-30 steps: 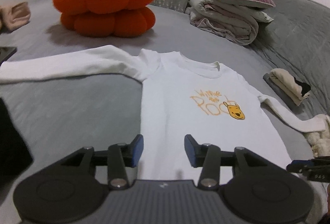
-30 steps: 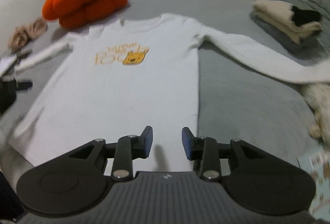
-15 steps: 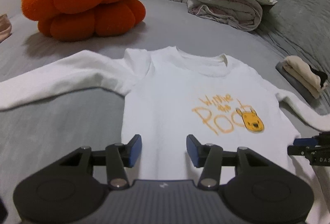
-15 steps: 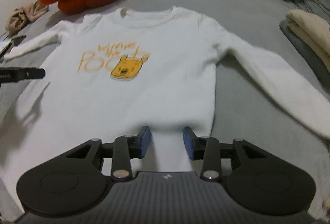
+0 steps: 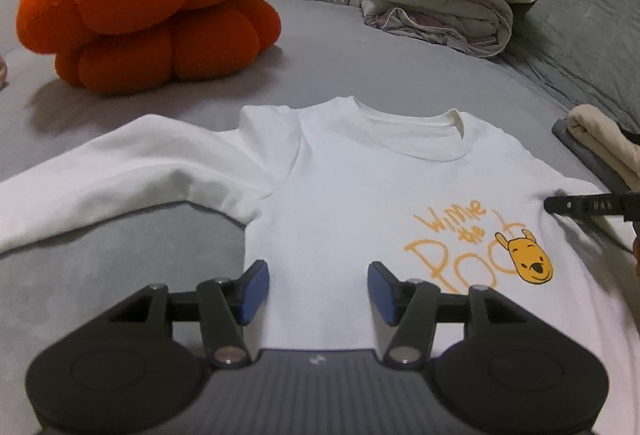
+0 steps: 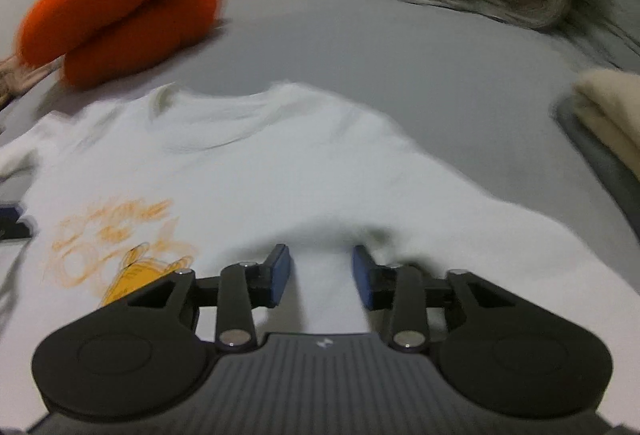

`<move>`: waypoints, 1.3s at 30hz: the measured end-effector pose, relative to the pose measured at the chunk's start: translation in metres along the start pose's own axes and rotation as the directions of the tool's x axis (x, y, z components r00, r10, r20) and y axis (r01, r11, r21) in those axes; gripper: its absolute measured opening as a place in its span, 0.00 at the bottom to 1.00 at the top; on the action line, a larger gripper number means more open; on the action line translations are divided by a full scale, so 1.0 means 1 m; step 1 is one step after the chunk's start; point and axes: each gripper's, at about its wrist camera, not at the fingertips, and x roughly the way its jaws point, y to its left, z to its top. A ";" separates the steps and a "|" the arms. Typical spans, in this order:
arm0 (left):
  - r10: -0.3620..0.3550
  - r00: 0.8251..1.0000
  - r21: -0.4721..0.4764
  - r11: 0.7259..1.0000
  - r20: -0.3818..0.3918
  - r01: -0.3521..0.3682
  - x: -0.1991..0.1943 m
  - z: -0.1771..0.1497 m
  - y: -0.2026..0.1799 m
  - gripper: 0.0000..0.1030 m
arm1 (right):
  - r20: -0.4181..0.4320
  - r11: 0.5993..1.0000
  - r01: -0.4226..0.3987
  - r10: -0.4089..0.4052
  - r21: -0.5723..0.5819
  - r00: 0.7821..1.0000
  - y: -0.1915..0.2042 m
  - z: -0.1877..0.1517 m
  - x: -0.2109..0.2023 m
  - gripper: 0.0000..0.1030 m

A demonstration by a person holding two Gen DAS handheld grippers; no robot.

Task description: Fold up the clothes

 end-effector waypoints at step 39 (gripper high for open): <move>0.033 0.999 -0.079 0.996 -0.012 -0.034 0.001 0.008 0.033 0.56 | 0.157 0.937 0.178 -0.136 -0.299 0.978 0.084 0.070 0.054 0.35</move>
